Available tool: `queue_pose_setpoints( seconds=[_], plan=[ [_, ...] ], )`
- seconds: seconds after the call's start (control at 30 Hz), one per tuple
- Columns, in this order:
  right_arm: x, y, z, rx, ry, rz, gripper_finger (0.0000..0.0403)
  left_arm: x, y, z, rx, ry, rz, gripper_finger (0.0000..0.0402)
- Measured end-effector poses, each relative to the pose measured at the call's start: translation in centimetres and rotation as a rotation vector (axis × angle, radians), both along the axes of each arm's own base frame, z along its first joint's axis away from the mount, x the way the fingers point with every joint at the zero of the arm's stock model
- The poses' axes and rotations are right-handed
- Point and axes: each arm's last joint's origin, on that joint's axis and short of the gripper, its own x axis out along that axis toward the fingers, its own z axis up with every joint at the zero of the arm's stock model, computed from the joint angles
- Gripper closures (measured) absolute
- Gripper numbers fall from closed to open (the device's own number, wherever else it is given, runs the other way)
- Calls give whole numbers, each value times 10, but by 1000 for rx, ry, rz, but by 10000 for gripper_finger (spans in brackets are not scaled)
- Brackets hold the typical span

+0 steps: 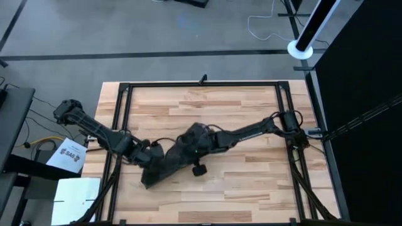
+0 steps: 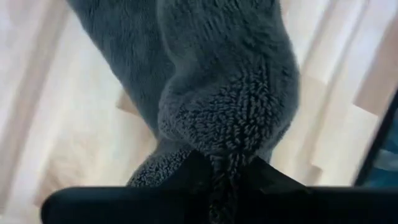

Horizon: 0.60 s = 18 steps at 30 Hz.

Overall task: Roll towel
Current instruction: Roll the black towel

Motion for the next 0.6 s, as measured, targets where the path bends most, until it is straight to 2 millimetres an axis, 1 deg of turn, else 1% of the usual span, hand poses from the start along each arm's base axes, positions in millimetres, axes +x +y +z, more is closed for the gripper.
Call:
queue_pose_setpoints(
  seconds=[0.07, 0.13, 0.2, 0.27, 0.33, 0.37, 0.43, 0.47, 0.6],
  plan=[
    [-2, 9, 0, 24, 9, -5, 375, -4, -10, -1, -32, 13, 13, 384],
    [-2, 12, 0, 32, 9, 4, 375, -8, -20, -2, -65, 14, 26, 384],
    [-1, 13, -1, 52, 8, 24, 375, -8, -33, -2, -121, -4, 30, 384],
    [1, 12, -5, 68, 15, 26, 375, -7, -45, -8, -159, -13, 35, 384],
    [4, 12, -16, 80, 27, 22, 375, -6, -54, -16, -185, -17, 56, 384],
    [5, 12, -17, 86, 23, 21, 375, -5, -57, -21, -198, -9, 76, 384],
    [7, 12, -23, 85, 17, 17, 375, -6, -57, -31, -176, 47, 99, 382],
    [9, 11, -22, 73, -5, 2, 375, -7, -56, -33, -164, 72, 97, 374],
    [14, 4, -20, 18, -61, -44, 375, -4, -52, -32, -185, 83, 53, 318]
  ],
)
